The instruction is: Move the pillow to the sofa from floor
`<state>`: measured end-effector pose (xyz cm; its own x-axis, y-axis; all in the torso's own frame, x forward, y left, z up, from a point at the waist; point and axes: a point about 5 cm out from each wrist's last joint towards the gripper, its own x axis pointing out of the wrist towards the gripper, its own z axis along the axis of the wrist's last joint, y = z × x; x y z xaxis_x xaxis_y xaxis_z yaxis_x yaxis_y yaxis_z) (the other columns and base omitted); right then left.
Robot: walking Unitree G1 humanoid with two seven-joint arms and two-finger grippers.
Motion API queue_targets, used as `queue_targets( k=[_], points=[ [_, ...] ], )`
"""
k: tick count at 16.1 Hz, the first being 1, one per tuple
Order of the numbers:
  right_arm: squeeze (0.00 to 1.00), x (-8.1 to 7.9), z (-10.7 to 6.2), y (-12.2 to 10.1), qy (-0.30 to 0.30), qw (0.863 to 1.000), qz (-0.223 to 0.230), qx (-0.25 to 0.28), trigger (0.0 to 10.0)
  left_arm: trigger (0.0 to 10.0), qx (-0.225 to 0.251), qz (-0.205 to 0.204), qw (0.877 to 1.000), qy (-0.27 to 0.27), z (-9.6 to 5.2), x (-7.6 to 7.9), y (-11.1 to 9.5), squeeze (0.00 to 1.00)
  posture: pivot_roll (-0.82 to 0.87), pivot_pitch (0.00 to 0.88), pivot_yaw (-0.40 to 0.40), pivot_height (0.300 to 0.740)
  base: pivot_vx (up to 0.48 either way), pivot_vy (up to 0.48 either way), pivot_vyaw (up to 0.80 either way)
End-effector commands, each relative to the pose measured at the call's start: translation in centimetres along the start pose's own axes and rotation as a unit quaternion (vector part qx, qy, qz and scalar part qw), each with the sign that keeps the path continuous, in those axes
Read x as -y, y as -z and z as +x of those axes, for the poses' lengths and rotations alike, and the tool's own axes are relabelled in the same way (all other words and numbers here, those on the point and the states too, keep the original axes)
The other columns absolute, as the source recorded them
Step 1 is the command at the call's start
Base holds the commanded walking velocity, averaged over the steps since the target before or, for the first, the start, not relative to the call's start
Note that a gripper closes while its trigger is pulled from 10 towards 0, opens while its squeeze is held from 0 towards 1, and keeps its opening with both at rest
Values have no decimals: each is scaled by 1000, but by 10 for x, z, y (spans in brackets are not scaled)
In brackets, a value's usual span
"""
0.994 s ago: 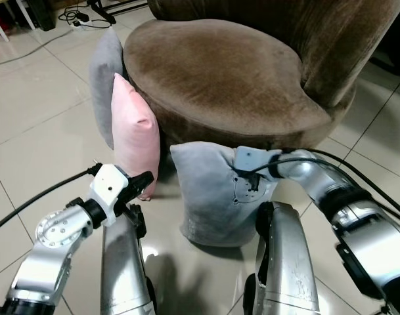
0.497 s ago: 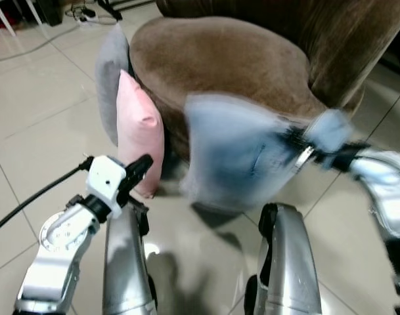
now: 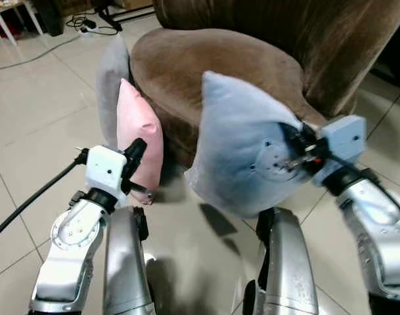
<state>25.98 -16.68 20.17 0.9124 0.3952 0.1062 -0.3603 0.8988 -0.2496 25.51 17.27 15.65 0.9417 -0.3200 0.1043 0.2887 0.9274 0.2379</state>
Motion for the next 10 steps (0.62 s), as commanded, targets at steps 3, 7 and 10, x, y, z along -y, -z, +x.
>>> queue_targets(
  k=[3, 7, 10],
  points=[
    [0, 3, 7, -31, 34, 998, 0, 50, 10000, 10000, 9, 4, 1000, -28, 2, 5, -11, 0, -91, 8, 13, 465, 0, 0, 0],
    [0, 25, 13, -52, 99, 993, 15, 69, 10000, 10000, 20, 6, 1000, -19, 15, 2, -19, 0, -108, 10, 43, 505, 0, 0, 0],
    [0, 17, 8, -46, 120, 989, 66, 59, 10000, 10000, 18, 20, 999, -37, 20, -11, -22, 0, -102, 0, 41, 531, 0, 0, 0]
  ],
)
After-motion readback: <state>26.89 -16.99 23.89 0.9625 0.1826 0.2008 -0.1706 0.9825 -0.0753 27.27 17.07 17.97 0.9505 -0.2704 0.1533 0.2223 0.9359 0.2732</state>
